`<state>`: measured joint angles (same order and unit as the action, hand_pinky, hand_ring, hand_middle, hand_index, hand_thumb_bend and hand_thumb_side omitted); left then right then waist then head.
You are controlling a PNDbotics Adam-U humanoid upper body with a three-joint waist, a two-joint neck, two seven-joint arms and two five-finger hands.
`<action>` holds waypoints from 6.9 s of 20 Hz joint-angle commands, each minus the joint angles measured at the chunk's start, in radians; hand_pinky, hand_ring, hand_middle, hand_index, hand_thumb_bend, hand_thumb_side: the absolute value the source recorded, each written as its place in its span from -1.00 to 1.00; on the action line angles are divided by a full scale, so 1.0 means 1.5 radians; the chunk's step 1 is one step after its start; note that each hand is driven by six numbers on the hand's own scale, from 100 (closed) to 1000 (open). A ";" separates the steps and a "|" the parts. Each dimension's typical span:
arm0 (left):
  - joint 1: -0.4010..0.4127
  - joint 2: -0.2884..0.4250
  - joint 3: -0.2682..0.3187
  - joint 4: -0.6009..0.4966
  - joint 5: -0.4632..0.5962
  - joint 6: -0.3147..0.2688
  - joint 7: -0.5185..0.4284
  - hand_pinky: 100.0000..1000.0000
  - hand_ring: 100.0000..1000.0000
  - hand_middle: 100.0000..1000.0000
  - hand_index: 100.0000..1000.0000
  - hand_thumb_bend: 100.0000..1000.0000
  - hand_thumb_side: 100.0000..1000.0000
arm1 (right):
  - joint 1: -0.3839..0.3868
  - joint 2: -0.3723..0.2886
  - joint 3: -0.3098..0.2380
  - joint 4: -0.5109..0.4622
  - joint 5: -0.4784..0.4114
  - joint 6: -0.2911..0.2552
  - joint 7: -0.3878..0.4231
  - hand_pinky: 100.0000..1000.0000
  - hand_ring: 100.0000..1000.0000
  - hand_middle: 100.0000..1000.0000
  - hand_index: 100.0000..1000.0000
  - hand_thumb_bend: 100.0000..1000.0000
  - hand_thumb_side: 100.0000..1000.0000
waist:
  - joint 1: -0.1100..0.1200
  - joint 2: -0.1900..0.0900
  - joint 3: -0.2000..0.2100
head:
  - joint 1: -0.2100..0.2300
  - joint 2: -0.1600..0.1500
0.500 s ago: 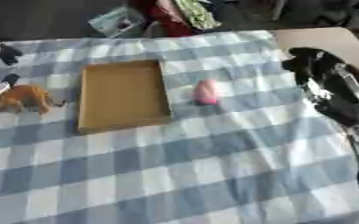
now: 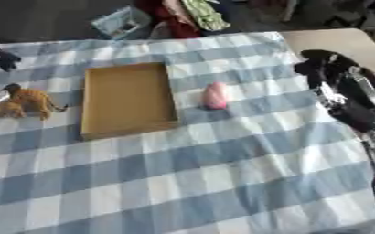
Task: Pick up objects on the table and place them in the box.
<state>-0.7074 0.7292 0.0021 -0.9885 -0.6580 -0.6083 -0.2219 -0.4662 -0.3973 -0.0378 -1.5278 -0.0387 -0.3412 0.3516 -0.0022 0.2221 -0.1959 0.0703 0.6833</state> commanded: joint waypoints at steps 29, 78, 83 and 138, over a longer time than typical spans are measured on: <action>0.003 -0.010 -0.012 0.041 -0.131 -0.028 0.043 0.64 0.17 0.12 0.65 -0.49 -0.09 | -0.006 -0.006 -0.007 0.001 -0.007 -0.001 0.007 0.64 0.56 0.21 0.68 -1.00 0.10 | -0.003 -0.009 0.003 | 0.038 0.017; -0.040 0.029 -0.052 -0.137 0.076 -0.049 -0.001 0.22 -0.72 -0.81 -0.04 -1.00 -0.67 | -0.014 -0.003 0.010 0.009 -0.011 -0.004 0.029 0.65 0.56 0.20 0.68 -1.00 0.12 | 0.003 -0.011 -0.021 | 0.057 0.011; -0.063 0.018 -0.072 -0.148 0.075 -0.067 -0.002 0.22 -0.71 -0.80 -0.04 -1.00 -0.67 | -0.028 0.004 0.030 0.013 -0.014 -0.006 0.048 0.65 0.56 0.20 0.68 -1.00 0.13 | 0.005 -0.006 -0.049 | 0.069 0.000; 0.020 0.068 -0.050 -0.262 0.152 -0.161 -0.085 0.62 0.25 0.24 0.56 -0.47 -0.36 | -0.065 -0.009 0.043 0.033 -0.012 -0.020 0.072 0.65 0.56 0.20 0.68 -1.00 0.06 | 0.008 0.002 -0.079 | 0.080 -0.013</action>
<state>-0.6672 0.7828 -0.0936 -1.3319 -0.4887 -0.8094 -0.2974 -0.5447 -0.3731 0.0405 -1.4732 -0.0633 -0.3662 0.4648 0.0107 0.2458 -0.3055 0.1962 0.6588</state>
